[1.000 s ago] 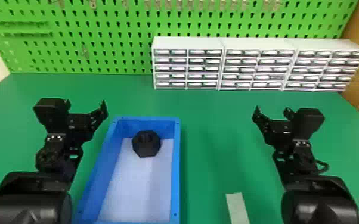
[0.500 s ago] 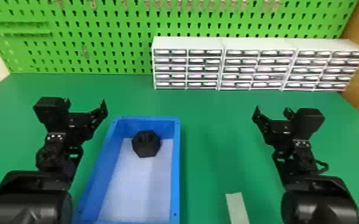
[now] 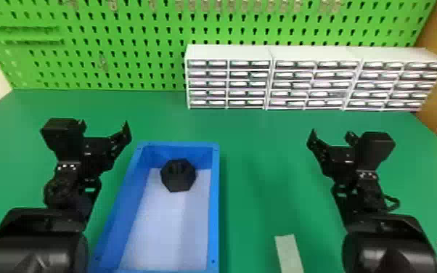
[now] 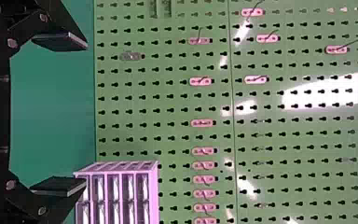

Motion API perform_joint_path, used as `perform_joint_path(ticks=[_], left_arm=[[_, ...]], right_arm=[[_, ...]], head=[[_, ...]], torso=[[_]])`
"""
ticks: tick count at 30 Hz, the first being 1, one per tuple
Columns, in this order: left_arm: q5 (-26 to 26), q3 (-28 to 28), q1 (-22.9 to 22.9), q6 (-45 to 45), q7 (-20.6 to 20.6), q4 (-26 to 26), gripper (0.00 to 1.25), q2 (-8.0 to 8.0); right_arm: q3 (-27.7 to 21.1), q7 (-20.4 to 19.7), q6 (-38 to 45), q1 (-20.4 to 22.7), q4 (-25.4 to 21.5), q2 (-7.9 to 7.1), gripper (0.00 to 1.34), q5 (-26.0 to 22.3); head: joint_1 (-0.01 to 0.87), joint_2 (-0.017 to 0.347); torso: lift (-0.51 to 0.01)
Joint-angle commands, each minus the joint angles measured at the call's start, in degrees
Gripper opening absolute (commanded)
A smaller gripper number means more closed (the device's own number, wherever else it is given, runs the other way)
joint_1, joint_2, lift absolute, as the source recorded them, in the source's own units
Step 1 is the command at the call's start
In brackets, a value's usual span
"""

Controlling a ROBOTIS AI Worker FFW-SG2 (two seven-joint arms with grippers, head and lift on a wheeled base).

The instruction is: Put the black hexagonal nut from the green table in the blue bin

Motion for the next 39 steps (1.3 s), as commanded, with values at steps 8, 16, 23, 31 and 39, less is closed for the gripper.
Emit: perform_joint_path(ticks=[8, 16, 23, 31, 39], left_arm=[[0.01, -0.05, 0.23, 0.0, 0.0, 0.0, 1.0, 0.02], [0.01, -0.05, 0.23, 0.0, 0.0, 0.0, 1.0, 0.02], [0.01, -0.14, 0.23, 0.0, 0.0, 0.0, 1.01, 0.02], [0.01, -0.14, 0.23, 0.0, 0.0, 0.0, 1.01, 0.02], [0.01, -0.14, 0.32, 0.0, 0.0, 0.0, 1.01, 0.02]], right_arm=[[0.06, 0.0, 0.0, 0.03, 0.0, 0.0, 0.99, -0.09], [0.15, 0.0, 0.09, 0.03, 0.0, -0.09, 0.99, -0.09], [0.23, 0.0, 0.18, 0.03, 0.0, -0.09, 0.99, -0.09], [0.32, 0.0, 0.18, 0.03, 0.0, -0.18, 0.99, -0.09], [0.23, 0.0, 0.18, 0.03, 0.0, -0.18, 0.99, -0.18]], head=[[0.686, 0.052], [0.686, 0.052], [0.686, 0.052], [0.686, 0.052], [0.686, 0.052]], torso=[[-0.097], [-0.097], [-0.097], [-0.097], [-0.097]])
